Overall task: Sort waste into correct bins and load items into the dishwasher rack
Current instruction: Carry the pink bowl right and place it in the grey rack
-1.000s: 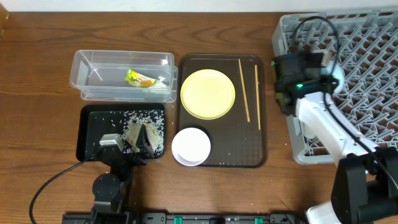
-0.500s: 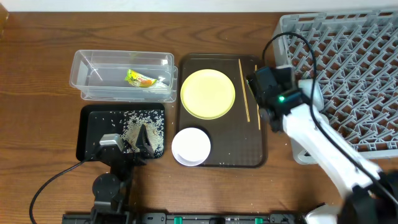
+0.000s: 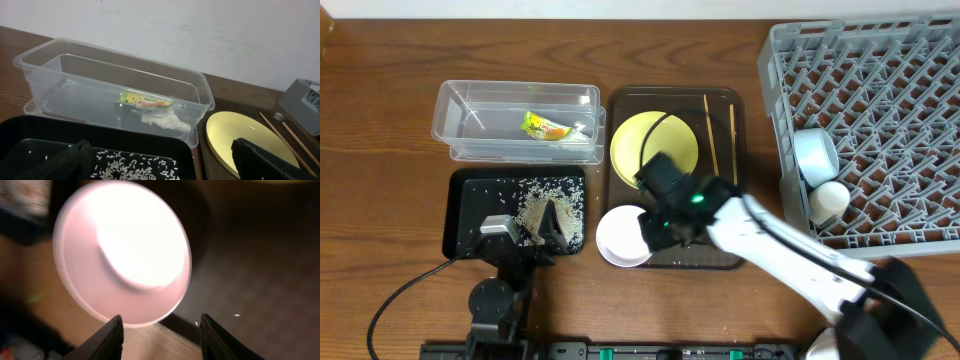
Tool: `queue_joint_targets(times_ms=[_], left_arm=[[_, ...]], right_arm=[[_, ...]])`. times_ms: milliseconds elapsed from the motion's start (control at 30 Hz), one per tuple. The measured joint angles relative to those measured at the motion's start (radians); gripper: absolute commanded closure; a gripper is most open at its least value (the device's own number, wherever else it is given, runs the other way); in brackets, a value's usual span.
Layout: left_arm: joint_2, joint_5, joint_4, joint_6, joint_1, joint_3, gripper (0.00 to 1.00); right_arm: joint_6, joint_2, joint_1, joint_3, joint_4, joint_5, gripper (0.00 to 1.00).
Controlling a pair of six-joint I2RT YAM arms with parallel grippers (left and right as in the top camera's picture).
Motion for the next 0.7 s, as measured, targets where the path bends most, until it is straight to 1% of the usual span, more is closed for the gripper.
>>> queue_joint_targets(times_ms=[33, 167, 200, 367, 500, 567, 700], left_arm=[[0.000, 0.000, 0.000, 0.000, 0.000, 0.000, 0.09], [0.000, 0.000, 0.000, 0.000, 0.000, 0.000, 0.09], [0.000, 0.000, 0.000, 0.000, 0.000, 0.000, 0.09], [0.000, 0.000, 0.000, 0.000, 0.000, 0.000, 0.09], [0.000, 0.000, 0.000, 0.000, 0.000, 0.000, 0.09], [0.000, 0.000, 0.000, 0.000, 0.000, 0.000, 0.09], [0.000, 0.000, 0.000, 0.000, 0.000, 0.000, 0.09]], right_arm=[[0.019, 0.027, 0.009, 0.000, 0.003, 0.009, 0.60], [0.068, 0.117, 0.011, -0.001, 0.013, 0.026, 0.93], [0.077, 0.133, 0.010, -0.002, 0.008, 0.026, 0.99], [0.104, 0.126, -0.005, 0.001, -0.013, 0.034, 0.99], [0.101, 0.051, -0.022, 0.000, -0.089, 0.135, 0.99], [0.100, -0.021, -0.052, 0.000, -0.134, 0.247, 0.99], [0.099, -0.211, -0.159, 0.001, -0.178, 0.542, 0.99]])
